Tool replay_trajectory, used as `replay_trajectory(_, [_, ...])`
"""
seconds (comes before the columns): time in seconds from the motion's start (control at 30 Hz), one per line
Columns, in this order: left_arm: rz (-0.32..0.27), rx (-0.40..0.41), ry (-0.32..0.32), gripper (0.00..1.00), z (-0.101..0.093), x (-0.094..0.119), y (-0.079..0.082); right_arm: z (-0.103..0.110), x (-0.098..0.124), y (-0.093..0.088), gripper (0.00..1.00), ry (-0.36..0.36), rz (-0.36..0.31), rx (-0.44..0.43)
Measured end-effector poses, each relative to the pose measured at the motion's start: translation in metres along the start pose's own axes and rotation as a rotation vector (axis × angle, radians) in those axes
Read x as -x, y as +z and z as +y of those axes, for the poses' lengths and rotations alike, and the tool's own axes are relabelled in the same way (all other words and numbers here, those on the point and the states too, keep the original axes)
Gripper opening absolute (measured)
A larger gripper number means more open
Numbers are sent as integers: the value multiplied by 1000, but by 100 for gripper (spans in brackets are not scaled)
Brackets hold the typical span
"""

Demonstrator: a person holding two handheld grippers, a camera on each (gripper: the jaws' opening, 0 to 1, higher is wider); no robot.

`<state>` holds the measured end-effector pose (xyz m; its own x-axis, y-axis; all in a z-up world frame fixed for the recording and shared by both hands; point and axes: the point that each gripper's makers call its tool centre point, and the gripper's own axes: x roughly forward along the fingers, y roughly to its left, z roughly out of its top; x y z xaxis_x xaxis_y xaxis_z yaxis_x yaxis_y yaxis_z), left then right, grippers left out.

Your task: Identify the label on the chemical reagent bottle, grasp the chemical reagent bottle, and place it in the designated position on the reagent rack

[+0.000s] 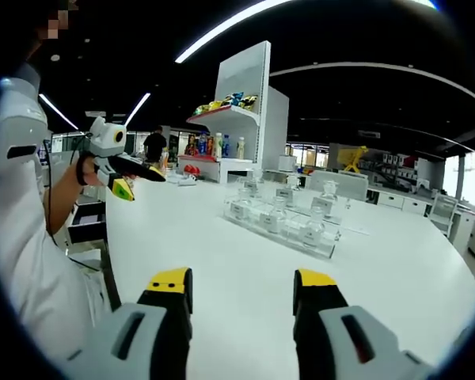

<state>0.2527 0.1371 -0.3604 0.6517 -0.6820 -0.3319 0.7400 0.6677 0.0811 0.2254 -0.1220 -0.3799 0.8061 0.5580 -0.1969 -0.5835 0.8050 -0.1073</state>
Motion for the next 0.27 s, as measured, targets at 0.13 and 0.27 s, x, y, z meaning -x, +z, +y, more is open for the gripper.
replay_trajectory(0.13, [11,-13,-9,77,-3,-4,-7,2,-1,-5,49,12,13,-6])
replay_trajectory(0.27, [19,-28,-16,76,-5,-5,-9,6,-2,-7,49,24,24,2])
